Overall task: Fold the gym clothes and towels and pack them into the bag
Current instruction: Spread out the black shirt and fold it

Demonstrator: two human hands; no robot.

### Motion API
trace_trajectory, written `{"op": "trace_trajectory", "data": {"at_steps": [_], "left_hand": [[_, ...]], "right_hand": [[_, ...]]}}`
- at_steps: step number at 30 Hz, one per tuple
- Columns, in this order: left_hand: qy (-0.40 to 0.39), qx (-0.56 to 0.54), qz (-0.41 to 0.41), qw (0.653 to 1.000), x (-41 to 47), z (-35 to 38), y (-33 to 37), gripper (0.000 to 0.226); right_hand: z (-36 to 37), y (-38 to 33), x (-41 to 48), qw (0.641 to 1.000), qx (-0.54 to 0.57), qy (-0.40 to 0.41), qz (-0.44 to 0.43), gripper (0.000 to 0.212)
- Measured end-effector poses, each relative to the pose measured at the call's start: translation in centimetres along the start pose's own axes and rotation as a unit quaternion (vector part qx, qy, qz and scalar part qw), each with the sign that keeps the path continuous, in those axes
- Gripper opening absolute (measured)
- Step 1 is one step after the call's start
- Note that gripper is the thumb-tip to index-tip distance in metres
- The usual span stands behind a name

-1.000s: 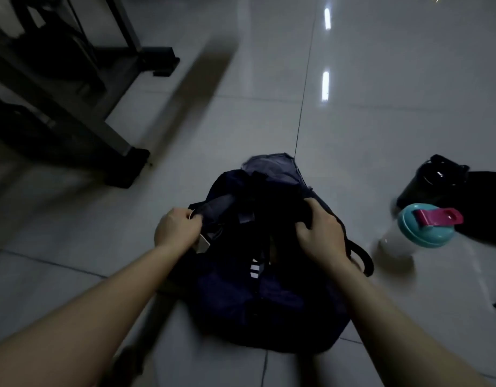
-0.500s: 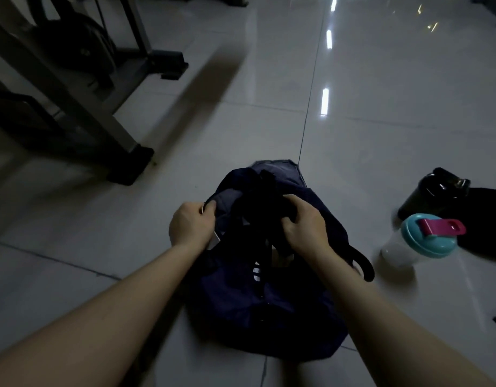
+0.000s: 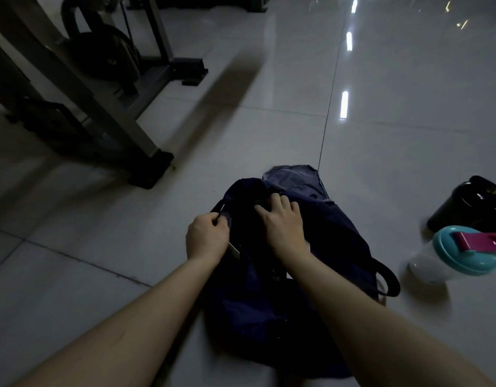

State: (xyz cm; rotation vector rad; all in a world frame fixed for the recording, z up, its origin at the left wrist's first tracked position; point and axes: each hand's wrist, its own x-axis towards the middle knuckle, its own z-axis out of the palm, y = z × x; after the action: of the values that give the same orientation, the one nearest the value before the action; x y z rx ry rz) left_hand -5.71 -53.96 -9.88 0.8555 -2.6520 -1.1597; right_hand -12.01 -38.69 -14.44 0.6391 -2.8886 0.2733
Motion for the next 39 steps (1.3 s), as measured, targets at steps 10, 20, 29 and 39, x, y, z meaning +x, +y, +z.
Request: {"op": "trace_trajectory", "data": {"at_steps": [10, 20, 29, 39], "left_hand": [[0.067, 0.007, 0.030, 0.997, 0.0, -0.2, 1.0, 0.040], [0.032, 0.072, 0.128, 0.989, -1.0, -0.6, -0.4, 0.038], [0.044, 0.285, 0.346, 0.893, -0.9, 0.6, -1.0, 0.050], [-0.039, 0.421, 0.337, 0.841, -0.1, 0.0, -2.9, 0.069]], "right_hand": [[-2.8, 3.1, 1.1, 0.962, 0.239, -0.127, -0.044, 0.041], [-1.6, -0.2, 0.9, 0.998, 0.014, -0.048, -0.049, 0.043], [-2.9, 2.1, 1.9, 0.987, 0.084, -0.103, -0.088, 0.046], [0.0, 0.2, -2.4, 0.990, 0.004, 0.116, -0.076, 0.017]]}}
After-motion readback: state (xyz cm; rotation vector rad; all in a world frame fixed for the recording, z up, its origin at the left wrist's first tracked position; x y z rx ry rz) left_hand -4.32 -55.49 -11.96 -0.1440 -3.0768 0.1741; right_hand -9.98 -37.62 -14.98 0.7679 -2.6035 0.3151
